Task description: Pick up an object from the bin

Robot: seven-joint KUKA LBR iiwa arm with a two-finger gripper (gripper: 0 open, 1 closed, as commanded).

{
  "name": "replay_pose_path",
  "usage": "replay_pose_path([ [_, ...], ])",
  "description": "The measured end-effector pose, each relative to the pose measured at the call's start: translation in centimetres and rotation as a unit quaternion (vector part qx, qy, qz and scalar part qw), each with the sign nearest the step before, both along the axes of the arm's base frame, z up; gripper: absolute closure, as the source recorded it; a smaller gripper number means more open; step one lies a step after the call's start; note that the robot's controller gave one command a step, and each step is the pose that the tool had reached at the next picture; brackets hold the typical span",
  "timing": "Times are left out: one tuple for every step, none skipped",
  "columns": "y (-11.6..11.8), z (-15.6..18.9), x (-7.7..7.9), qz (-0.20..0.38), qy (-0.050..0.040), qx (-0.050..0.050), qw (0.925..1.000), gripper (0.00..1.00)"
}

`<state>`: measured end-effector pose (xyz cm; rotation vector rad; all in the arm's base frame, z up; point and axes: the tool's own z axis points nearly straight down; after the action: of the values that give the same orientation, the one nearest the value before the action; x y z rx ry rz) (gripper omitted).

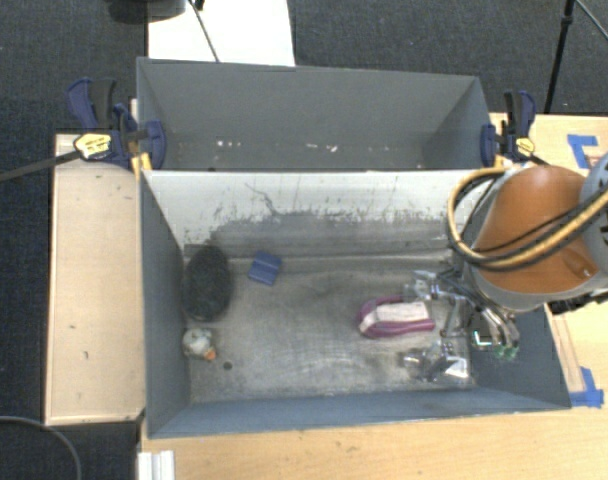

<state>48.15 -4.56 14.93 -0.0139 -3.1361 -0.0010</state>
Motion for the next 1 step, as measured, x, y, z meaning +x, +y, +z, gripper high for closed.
replay_pose_path([
  [0.18,-8.15,5.03,0.041,-0.0045,0.000,0.9991,0.00],
])
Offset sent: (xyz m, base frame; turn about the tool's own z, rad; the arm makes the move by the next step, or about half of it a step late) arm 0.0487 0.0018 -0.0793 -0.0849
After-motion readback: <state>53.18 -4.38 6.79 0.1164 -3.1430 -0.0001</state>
